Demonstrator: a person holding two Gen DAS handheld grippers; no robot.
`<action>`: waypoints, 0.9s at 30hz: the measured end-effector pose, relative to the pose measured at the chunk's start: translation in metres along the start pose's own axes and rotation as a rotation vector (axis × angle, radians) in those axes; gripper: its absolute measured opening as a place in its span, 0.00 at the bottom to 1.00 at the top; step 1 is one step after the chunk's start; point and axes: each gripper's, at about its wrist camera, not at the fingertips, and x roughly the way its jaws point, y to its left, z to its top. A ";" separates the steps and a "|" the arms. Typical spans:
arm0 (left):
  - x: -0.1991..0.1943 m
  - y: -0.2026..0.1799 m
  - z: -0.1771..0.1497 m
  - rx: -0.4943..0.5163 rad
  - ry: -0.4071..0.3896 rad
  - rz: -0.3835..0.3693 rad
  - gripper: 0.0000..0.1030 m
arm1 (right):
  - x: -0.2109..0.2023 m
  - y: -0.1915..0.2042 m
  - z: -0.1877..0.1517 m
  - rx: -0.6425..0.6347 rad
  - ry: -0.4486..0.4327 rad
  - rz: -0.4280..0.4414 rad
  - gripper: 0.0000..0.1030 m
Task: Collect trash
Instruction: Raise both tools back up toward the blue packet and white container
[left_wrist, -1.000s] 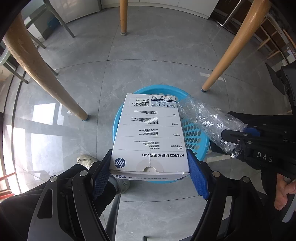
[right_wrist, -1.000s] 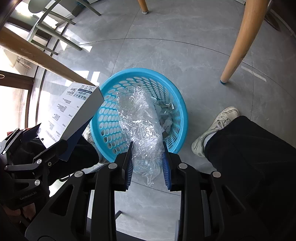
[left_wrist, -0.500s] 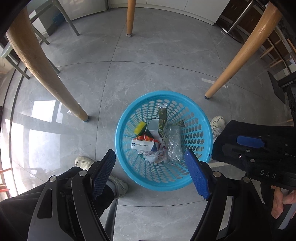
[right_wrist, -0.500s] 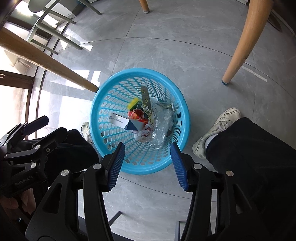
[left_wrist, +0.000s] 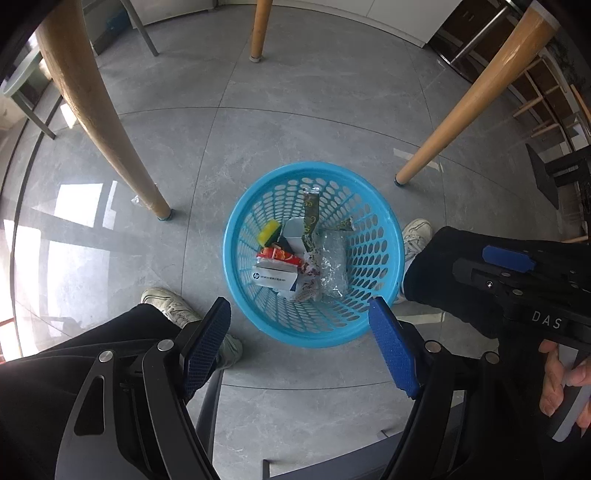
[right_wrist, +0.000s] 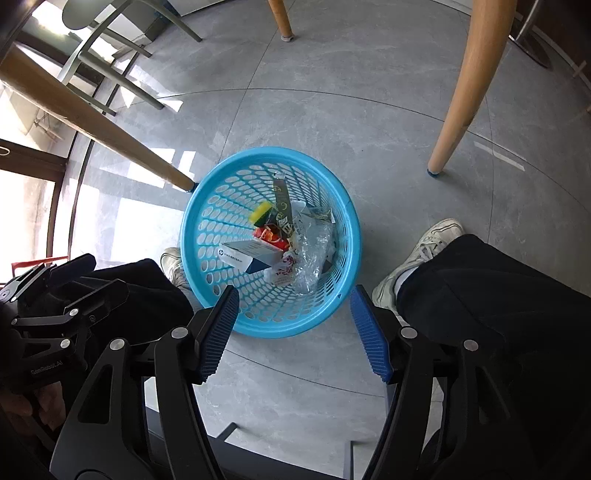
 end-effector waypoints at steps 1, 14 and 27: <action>-0.004 -0.001 -0.003 0.001 -0.005 -0.002 0.74 | -0.005 0.001 -0.002 -0.006 -0.007 -0.002 0.62; -0.055 -0.001 -0.033 0.018 -0.096 -0.008 0.74 | -0.091 -0.002 -0.040 -0.039 -0.139 0.027 0.72; -0.120 -0.012 -0.066 0.109 -0.294 0.086 0.74 | -0.162 -0.012 -0.082 -0.071 -0.269 0.010 0.77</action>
